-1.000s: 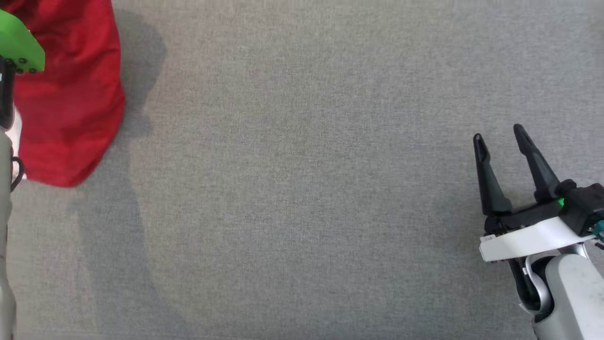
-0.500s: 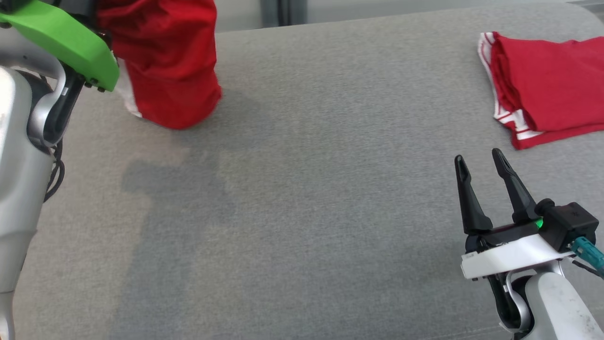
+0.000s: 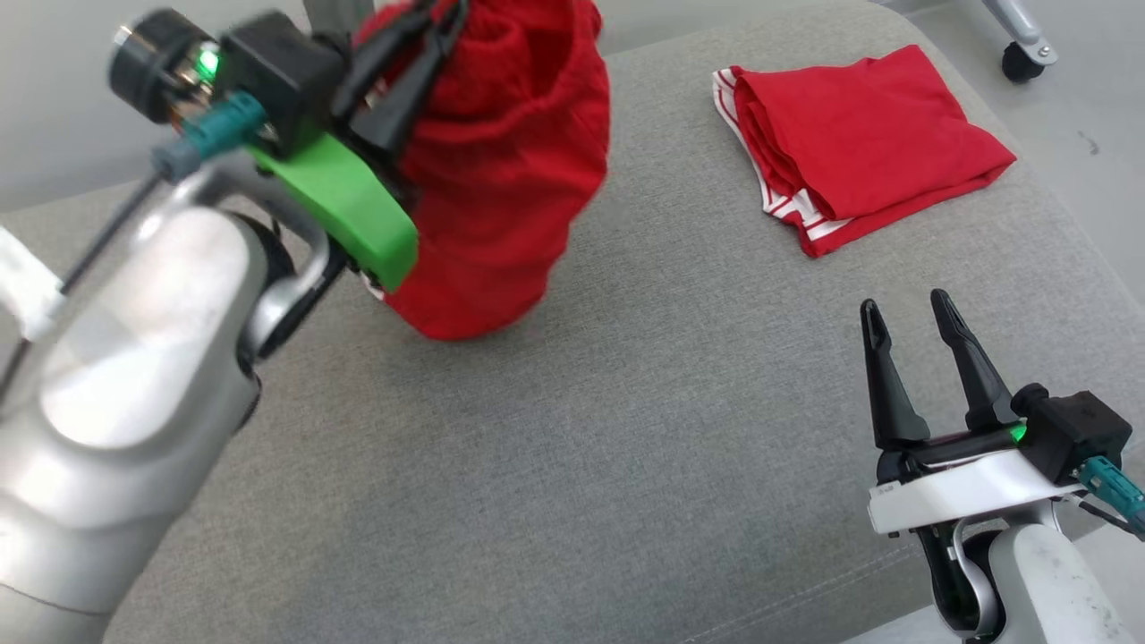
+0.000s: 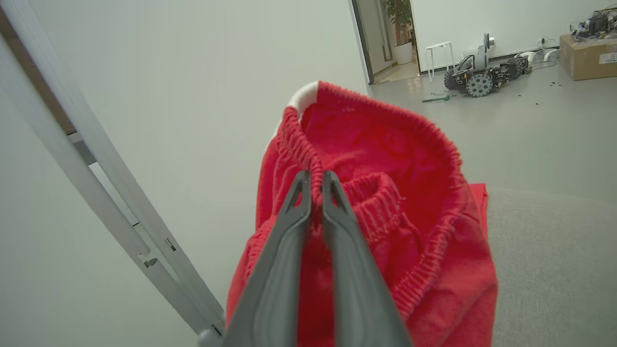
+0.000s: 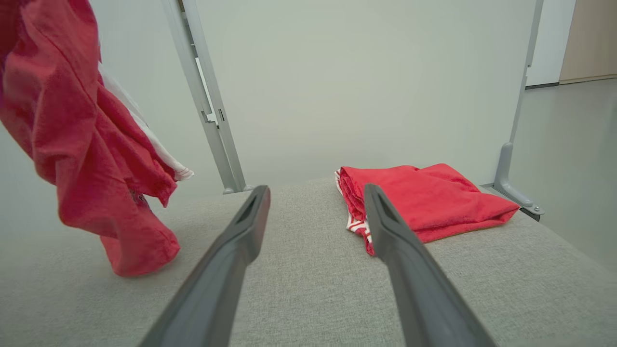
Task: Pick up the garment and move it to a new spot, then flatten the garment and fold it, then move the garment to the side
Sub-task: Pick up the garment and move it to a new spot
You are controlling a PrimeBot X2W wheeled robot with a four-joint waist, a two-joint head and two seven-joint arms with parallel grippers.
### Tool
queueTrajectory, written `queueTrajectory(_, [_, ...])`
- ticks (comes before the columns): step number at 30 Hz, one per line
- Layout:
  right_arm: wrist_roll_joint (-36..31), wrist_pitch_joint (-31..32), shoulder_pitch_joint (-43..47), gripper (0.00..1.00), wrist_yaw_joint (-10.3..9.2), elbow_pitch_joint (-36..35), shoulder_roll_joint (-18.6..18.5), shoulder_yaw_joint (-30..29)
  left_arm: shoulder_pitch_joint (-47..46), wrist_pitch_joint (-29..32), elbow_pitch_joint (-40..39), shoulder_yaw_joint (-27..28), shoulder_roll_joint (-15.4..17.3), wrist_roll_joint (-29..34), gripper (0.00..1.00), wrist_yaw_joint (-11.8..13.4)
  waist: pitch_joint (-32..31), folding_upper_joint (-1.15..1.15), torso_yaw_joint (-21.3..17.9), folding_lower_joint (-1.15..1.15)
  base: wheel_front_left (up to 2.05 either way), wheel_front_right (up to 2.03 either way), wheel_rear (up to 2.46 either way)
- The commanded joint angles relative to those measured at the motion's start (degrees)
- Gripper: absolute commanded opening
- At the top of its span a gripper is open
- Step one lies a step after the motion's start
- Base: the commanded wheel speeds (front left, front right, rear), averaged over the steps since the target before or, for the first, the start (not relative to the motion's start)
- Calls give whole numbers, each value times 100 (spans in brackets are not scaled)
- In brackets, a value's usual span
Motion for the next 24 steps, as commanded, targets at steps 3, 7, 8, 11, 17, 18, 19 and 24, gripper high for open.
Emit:
queueTrajectory(3, [-4,3,107,100,0,-23,55,-44,455,-398,-8,-587,-3,115,0,-11,-52,0,16,0,0,0,0])
queueTrajectory(7, [11,3,137,100,0,-46,77,-12,1007,-1045,388,-1137,-57,433,0,-6,30,0,136,0,0,0,0])
queueTrajectory(8, [13,3,128,100,0,-51,65,1,1139,-1202,554,-1228,-103,548,0,18,72,0,176,0,0,0,0])
queueTrajectory(11, [3,3,111,100,0,-61,28,41,1378,-1411,1047,-1505,-166,1035,0,119,156,0,269,0,0,0,0])
queueTrajectory(17, [-31,3,144,100,0,-47,-44,19,1919,-1472,1273,-1512,-458,1580,9,382,162,0,467,0,0,0,0])
queueTrajectory(18, [-28,3,174,100,0,-34,-53,18,2071,-1472,1233,-1379,-497,1568,48,455,115,0,524,0,0,0,0])
queueTrajectory(19, [-24,3,198,100,0,-24,-56,37,2171,-1473,1134,-1270,-537,1591,100,529,78,0,562,0,0,0,0])
queueTrajectory(24, [-25,3,439,100,0,31,-63,49,3029,-1469,428,-569,-563,1724,100,904,-307,0,943,0,0,0,0])
